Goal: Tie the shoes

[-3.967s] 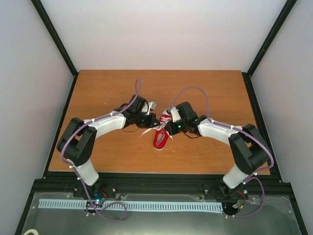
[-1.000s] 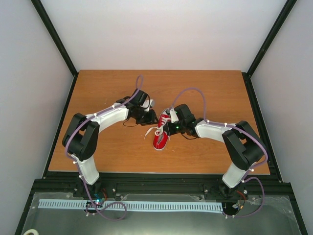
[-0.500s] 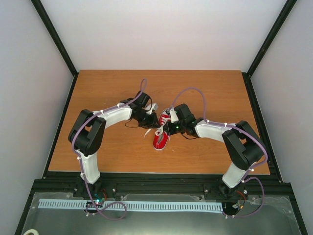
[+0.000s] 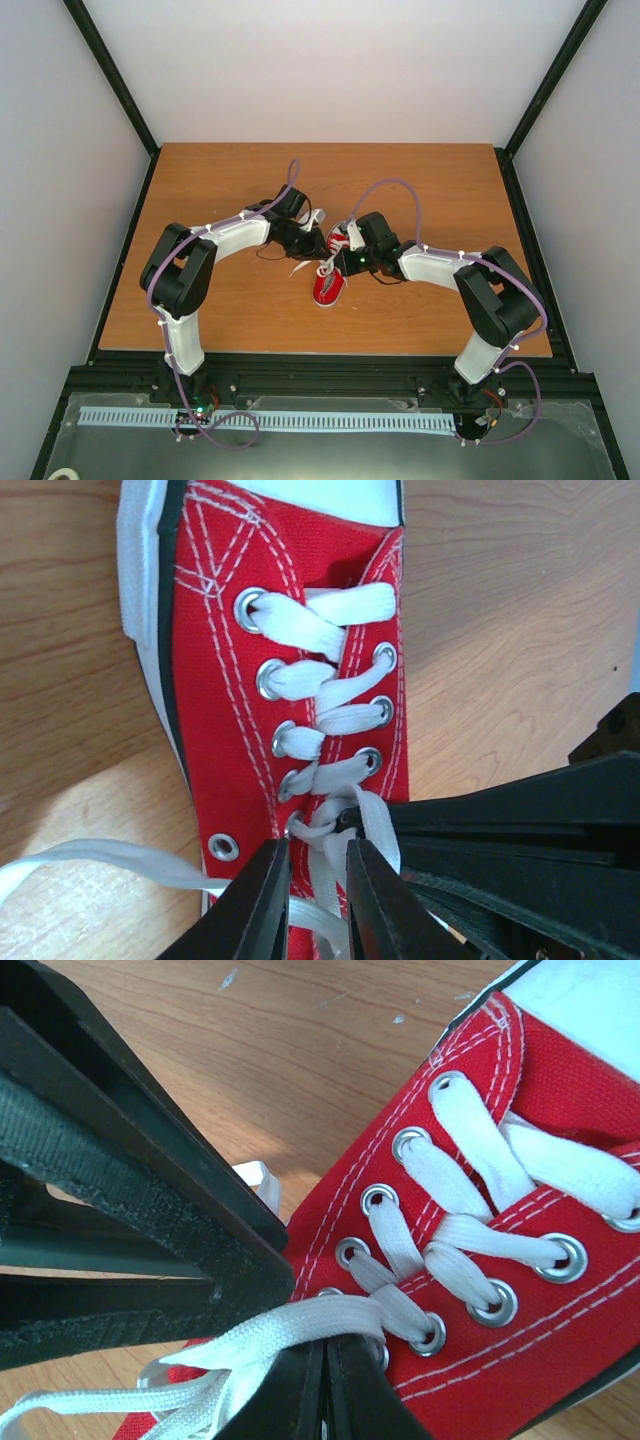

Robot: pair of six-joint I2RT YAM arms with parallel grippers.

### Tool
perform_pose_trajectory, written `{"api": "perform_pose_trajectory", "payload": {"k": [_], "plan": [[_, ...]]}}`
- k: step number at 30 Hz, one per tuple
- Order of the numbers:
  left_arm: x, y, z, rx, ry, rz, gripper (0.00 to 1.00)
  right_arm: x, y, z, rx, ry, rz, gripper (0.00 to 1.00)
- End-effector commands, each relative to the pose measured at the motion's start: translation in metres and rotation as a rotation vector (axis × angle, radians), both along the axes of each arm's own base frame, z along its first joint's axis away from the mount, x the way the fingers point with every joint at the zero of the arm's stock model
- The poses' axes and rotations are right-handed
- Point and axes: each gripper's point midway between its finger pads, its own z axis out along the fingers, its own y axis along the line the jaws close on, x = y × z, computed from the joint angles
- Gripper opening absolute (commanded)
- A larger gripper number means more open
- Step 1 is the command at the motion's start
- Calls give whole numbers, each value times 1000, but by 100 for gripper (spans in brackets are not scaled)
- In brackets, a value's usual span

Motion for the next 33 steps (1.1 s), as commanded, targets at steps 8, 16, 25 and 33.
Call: {"api": "perform_pose_trajectory", "payload": {"k": [8,16,25,33], "plan": [[-2,-11,8,-83,1,-7,22,0,1,1,-2,-9,-5,3],[-5,-14,5,-107,26,-19,24,-1,1,2,4,-7,-4,3],[-7,-19,4,-141,53,-19,26,-1,1,3,6,-7,-3,3],[-12,-21,-2,-159,83,-29,25,-1,2,4,9,-9,-2,3]]}}
